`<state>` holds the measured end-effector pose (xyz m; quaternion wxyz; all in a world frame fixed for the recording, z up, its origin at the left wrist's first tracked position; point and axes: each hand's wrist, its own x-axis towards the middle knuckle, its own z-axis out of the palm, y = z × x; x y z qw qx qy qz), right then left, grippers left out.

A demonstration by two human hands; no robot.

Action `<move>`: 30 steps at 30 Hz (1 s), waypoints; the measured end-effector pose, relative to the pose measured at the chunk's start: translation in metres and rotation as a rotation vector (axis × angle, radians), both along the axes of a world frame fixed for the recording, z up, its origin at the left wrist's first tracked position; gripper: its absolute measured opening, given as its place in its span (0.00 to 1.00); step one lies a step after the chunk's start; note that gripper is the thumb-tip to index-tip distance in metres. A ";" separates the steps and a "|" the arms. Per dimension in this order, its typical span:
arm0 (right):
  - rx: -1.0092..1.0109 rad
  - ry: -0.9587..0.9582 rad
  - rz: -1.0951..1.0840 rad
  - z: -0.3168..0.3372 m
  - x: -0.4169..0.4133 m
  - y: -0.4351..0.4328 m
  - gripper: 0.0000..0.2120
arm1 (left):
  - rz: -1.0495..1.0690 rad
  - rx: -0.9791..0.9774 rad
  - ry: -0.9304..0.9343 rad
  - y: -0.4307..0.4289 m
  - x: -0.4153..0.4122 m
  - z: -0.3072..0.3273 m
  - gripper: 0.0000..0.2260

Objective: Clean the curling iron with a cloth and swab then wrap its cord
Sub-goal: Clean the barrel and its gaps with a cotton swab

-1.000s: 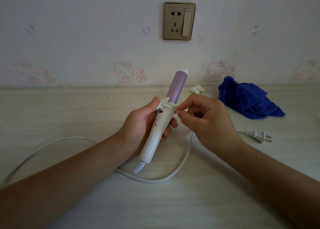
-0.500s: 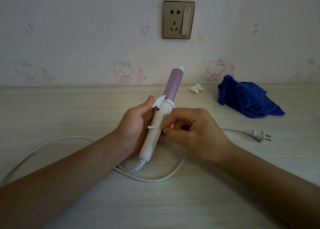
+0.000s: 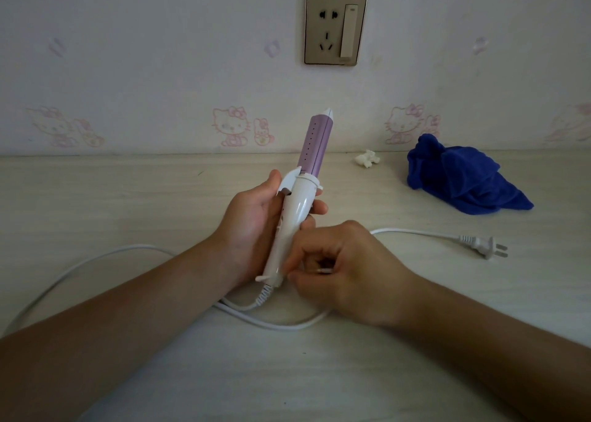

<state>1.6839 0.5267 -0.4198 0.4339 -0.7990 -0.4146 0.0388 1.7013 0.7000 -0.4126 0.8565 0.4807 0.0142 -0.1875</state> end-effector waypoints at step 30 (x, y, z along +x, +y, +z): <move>0.248 -0.092 -0.452 0.004 0.030 -0.010 0.05 | -0.075 0.043 -0.083 0.004 0.012 -0.006 0.27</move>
